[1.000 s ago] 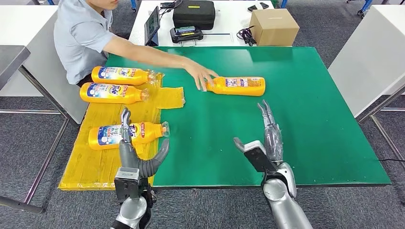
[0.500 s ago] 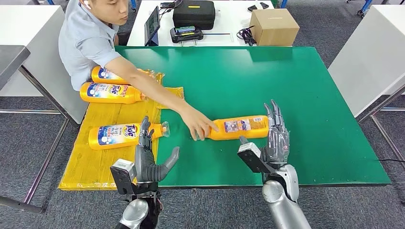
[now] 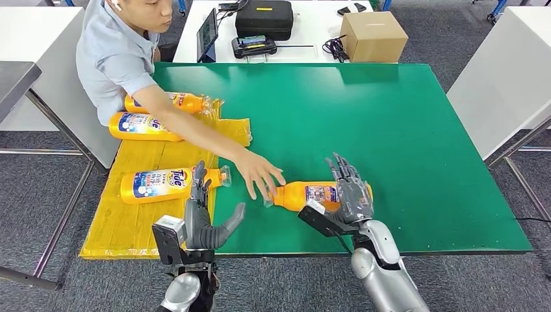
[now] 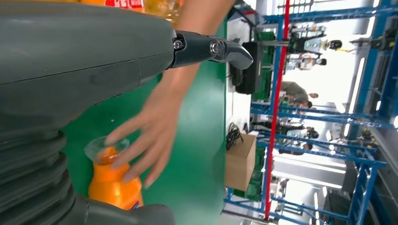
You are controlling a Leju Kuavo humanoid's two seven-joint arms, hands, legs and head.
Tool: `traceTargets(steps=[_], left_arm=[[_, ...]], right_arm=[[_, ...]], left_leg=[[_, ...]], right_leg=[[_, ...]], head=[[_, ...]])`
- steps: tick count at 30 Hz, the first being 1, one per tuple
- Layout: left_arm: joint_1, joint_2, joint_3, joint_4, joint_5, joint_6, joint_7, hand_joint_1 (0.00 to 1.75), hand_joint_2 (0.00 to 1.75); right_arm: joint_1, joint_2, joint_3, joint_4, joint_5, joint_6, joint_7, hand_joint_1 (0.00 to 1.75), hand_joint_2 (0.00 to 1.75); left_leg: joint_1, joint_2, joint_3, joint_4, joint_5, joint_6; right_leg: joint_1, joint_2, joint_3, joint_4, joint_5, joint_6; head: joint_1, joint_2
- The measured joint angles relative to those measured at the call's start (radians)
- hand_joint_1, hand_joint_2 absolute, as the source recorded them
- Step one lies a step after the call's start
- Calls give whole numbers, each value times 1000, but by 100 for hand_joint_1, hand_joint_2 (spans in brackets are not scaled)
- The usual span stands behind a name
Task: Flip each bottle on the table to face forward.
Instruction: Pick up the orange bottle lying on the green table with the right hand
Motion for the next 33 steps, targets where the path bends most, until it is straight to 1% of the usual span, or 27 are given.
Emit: traceTargets(steps=[2, 4, 8, 10, 14, 20, 24, 30, 33], left_arm=[[2, 0, 1, -3, -2, -11, 9, 0, 175], [3, 1, 2, -5, -6, -18, 14, 0, 175], [3, 2, 2, -6, -25, -24, 18, 0, 175], [3, 2, 2, -7, -31, -27, 19, 0, 175], [3, 2, 2, -8, -41, -31, 23, 0, 175], [4, 2, 3, -22, -57, -31, 31, 0, 175], [12, 2, 6, -35, -62, -32, 35, 0, 175], [21, 2, 8, -48, -64, -35, 39, 0, 175], [23, 2, 9, -51, -64, -39, 41, 0, 175]], right_arm=[[-1, -7, 15, 5, -49, 64, -5, 0, 175], [-2, -14, 29, 7, -85, 110, -10, 0, 175], [-2, -26, 53, 7, -137, 172, -20, 0, 175], [-2, -32, 64, 7, -141, 183, -21, 0, 175], [-2, -49, 86, 6, -86, 163, 5, 0, 175], [-7, -81, 124, -7, 83, 77, 91, 0, 175], [-14, -97, 146, -20, 159, 54, 135, 0, 175], [-32, -109, 168, -31, 222, 42, 173, 0, 175], [-43, -111, 175, -31, 211, 51, 175, 0, 175]], left_leg=[[0, 0, 0, 0, 0, 0], [0, 0, 0, 0, 0, 0], [0, 0, 0, 0, 0, 0], [0, 0, 0, 0, 0, 0], [0, 0, 0, 0, 0, 0], [0, 0, 0, 0, 0, 0], [0, 0, 0, 0, 0, 0], [0, 0, 0, 0, 0, 0], [0, 0, 0, 0, 0, 0]], right_leg=[[0, 0, 0, 0, 0, 0], [0, 0, 0, 0, 0, 0], [0, 0, 0, 0, 0, 0], [0, 0, 0, 0, 0, 0], [0, 0, 0, 0, 0, 0], [0, 0, 0, 0, 0, 0], [0, 0, 0, 0, 0, 0], [0, 0, 0, 0, 0, 0], [0, 0, 0, 0, 0, 0]], head=[[0, 0], [0, 0], [0, 0], [0, 0], [0, 0], [0, 0], [0, 0], [0, 0], [0, 0]])
